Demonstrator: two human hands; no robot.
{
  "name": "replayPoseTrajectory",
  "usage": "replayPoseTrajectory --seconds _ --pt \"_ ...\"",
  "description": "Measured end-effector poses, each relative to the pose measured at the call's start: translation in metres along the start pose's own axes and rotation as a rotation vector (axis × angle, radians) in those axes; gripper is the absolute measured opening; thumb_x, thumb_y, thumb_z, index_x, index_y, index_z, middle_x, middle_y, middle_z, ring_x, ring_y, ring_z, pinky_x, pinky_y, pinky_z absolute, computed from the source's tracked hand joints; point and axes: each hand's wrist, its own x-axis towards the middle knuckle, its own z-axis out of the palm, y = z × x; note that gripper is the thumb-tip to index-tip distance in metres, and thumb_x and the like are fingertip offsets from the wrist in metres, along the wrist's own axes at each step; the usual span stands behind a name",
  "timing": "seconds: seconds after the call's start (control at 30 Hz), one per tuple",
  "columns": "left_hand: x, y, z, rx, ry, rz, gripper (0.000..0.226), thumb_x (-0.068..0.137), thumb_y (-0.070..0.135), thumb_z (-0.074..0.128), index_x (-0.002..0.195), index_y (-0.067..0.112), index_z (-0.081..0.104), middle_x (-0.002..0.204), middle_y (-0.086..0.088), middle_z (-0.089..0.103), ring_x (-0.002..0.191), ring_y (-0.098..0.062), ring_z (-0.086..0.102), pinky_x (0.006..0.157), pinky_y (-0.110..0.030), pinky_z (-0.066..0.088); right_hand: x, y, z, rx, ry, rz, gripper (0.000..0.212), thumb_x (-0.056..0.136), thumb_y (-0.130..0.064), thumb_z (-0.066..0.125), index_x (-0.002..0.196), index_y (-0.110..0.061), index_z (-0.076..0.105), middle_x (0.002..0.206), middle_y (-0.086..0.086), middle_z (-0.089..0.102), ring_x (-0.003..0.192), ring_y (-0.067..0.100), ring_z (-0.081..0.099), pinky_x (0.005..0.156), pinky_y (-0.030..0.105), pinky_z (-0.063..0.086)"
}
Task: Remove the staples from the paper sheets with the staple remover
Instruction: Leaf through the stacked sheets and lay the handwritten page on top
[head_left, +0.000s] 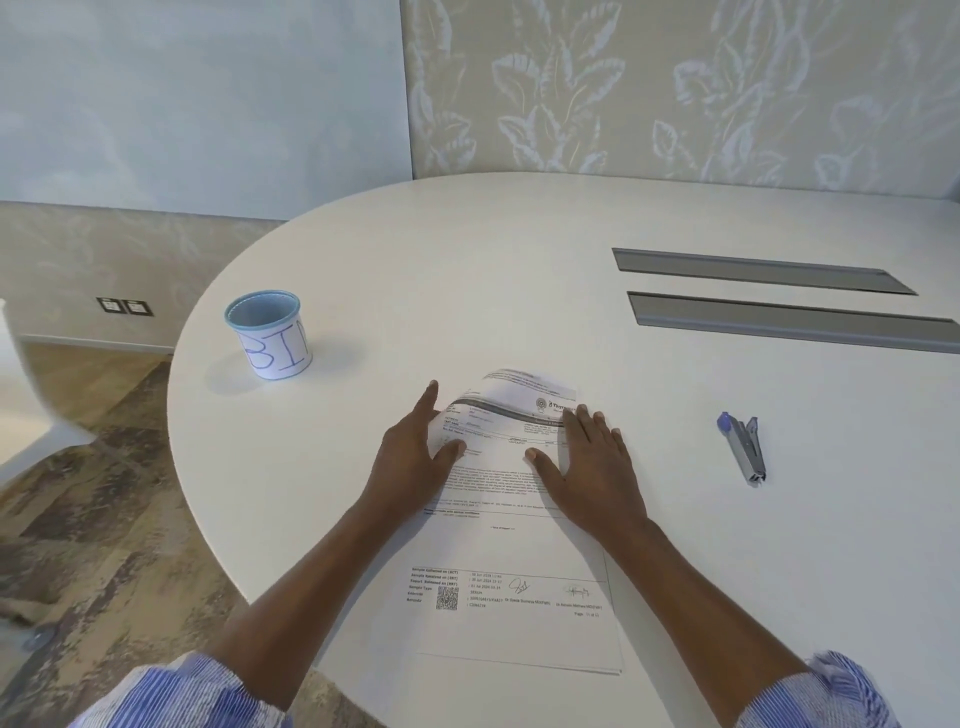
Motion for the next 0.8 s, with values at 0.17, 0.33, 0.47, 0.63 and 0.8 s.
replayPoseTrajectory --seconds 0.17,0.33,0.47,0.63,0.8 --pt "-0.001 0.004 0.003 -0.321 0.115 -0.235 0.07 0.096 0.01 0.069 0.159 0.017 0.04 0.117 -0.006 0.073 0.109 -0.025 0.07 0.103 -0.042 0.054 0.0 0.002 0.002 0.026 0.023 -0.008 0.084 0.099 -0.063 0.045 0.161 -0.01 0.027 0.171 0.01 0.021 0.159 0.026 0.014 0.129 0.042 0.007" --pt "0.001 -0.002 0.0 -0.669 0.132 -0.313 0.042 0.098 -0.004 0.061 0.131 0.021 0.067 0.092 -0.002 0.073 0.086 -0.019 0.069 0.083 -0.033 0.058 0.0 0.003 -0.001 0.131 0.05 -0.007 0.085 0.097 -0.058 0.055 0.16 -0.008 0.027 0.169 0.011 0.027 0.158 0.026 0.019 0.129 0.042 0.011" --pt "-0.002 -0.003 -0.001 -0.722 0.111 -0.311 0.028 0.097 -0.003 0.061 0.113 0.017 0.073 0.092 -0.001 0.078 0.085 -0.019 0.074 0.075 -0.032 0.063 -0.001 0.002 -0.008 0.369 0.136 0.031 0.083 0.094 -0.044 0.069 0.158 -0.006 0.033 0.164 0.011 0.037 0.153 0.025 0.033 0.125 0.042 0.027" --pt "-0.004 -0.005 -0.004 -0.71 0.085 -0.283 0.019 0.096 0.004 0.063 0.104 0.018 0.073 0.104 -0.009 0.082 0.089 -0.024 0.078 0.079 -0.039 0.065 -0.002 0.006 -0.014 0.585 0.218 0.095 0.074 0.091 -0.032 0.076 0.153 -0.009 0.042 0.153 0.005 0.053 0.14 0.021 0.051 0.116 0.034 0.04" --pt "-0.006 0.002 -0.008 -0.729 0.103 -0.296 0.015 0.092 0.011 0.064 0.094 0.023 0.073 0.1 -0.008 0.082 0.085 -0.022 0.078 0.072 -0.034 0.063 -0.001 0.009 -0.018 0.696 0.208 0.181 0.071 0.092 -0.027 0.076 0.154 -0.022 0.041 0.117 -0.002 0.07 0.085 0.008 0.064 0.08 0.017 0.046"
